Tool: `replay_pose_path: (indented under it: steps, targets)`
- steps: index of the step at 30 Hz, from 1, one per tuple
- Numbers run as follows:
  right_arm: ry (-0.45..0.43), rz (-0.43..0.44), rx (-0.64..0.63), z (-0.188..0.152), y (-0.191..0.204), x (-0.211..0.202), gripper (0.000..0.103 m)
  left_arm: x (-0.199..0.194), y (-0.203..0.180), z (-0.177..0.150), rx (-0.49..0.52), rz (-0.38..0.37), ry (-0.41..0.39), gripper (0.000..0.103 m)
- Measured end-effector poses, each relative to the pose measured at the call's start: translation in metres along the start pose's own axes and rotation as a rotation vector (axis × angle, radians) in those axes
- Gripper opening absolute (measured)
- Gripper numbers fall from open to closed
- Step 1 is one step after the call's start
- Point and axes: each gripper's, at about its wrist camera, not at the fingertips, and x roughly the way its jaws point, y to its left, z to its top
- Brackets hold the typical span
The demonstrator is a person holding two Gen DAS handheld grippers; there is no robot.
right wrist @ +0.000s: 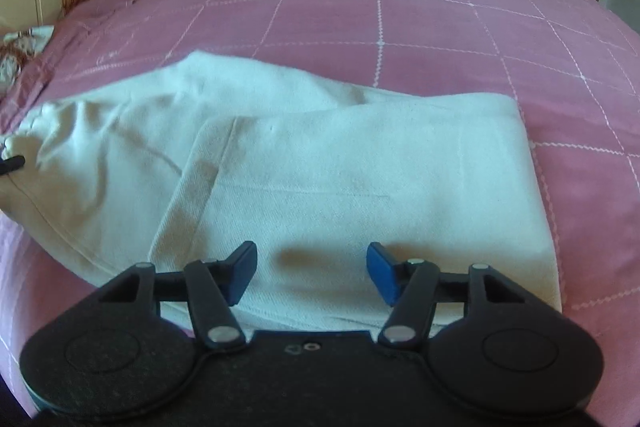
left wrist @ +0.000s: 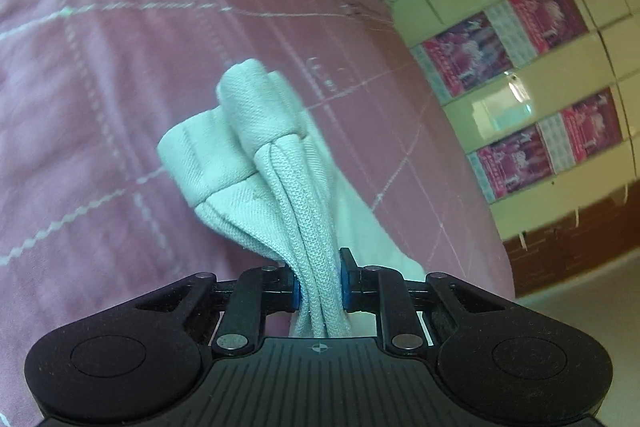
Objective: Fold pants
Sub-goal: 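Lift the waistband with the left gripper and fold it over the folded legs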
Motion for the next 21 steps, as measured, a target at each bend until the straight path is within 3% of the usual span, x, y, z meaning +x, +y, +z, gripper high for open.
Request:
replay_pose_path:
  steps: [4,8,12,15,17,19,21]
  targets:
    - [0.048,-0.066,-0.128,-0.006,0.009,0.017,0.063,-0.006,-0.066,-0.001,0.237,-0.084,0.013,0.018]
    - [0.028,-0.035,0.0,0.005,-0.013,0.002,0.061,-0.006,-0.129,-0.031,0.455,-0.193,0.093,0.018]
    - [-0.004,0.002,0.092,0.006,-0.041,-0.016,0.061,0.0,-0.185,-0.087,0.649,-0.272,0.211,0.018]
    - [-0.021,-0.016,0.121,0.002,-0.059,-0.025,0.065,0.014,-0.21,-0.139,0.773,-0.263,0.366,0.018]
    - [-0.023,-0.035,0.142,-0.002,-0.072,-0.029,0.065,0.027,-0.221,-0.172,0.862,-0.216,0.471,0.019]
    - [-0.025,-0.038,0.176,-0.007,-0.085,-0.034,0.065,0.027,-0.228,-0.192,0.934,-0.166,0.493,0.024]
    - [-0.037,-0.039,0.205,-0.01,-0.097,-0.041,0.071,0.015,-0.235,-0.199,0.955,-0.165,0.488,0.035]
